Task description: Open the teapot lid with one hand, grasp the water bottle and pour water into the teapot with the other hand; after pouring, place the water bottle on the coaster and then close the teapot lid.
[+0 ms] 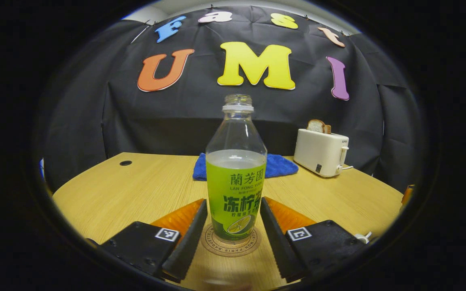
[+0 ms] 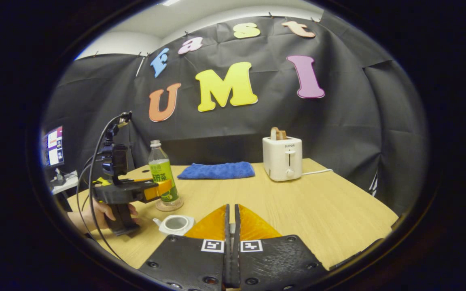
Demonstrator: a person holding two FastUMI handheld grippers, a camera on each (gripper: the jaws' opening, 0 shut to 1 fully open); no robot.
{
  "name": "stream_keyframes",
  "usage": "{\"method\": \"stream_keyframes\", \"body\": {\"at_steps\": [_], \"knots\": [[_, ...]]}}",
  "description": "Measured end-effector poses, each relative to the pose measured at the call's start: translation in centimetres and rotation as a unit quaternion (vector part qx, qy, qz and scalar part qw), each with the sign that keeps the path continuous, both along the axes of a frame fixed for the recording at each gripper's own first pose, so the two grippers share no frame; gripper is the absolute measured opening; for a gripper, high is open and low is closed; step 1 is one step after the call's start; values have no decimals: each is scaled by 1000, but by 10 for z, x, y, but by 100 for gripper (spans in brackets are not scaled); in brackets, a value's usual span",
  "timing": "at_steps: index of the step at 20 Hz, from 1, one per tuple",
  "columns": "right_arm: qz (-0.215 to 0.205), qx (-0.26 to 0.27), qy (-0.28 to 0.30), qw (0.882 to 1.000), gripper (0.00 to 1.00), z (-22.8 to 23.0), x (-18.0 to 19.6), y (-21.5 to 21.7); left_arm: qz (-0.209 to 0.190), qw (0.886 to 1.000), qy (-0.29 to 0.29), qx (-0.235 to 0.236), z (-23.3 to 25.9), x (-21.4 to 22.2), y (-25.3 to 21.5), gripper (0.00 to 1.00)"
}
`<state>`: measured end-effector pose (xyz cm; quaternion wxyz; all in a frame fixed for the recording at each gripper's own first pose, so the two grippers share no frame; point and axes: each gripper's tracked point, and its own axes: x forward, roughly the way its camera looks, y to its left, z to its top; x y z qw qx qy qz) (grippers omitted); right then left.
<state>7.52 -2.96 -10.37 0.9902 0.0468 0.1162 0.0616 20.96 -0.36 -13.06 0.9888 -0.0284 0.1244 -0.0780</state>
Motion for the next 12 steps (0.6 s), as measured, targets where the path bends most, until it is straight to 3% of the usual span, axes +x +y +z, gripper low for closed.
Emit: {"method": "stream_keyframes", "body": {"at_steps": [1, 2, 7, 12], "knots": [[1, -1, -2, 1000, 0, 1, 1, 1, 3, 1000, 1, 0, 0, -2, 2, 96], [3, -2, -4, 1000, 0, 3, 1, 3, 8, 1000, 1, -1, 1, -5, 5, 100], [21, -11, -19, 1000, 0, 15, 4, 21, 23, 1000, 2, 3, 7, -30, 22, 100], [53, -23, -39, 998, 0, 31, 12, 51, 55, 998, -19, 38, 25, -75, 68, 100]]}}
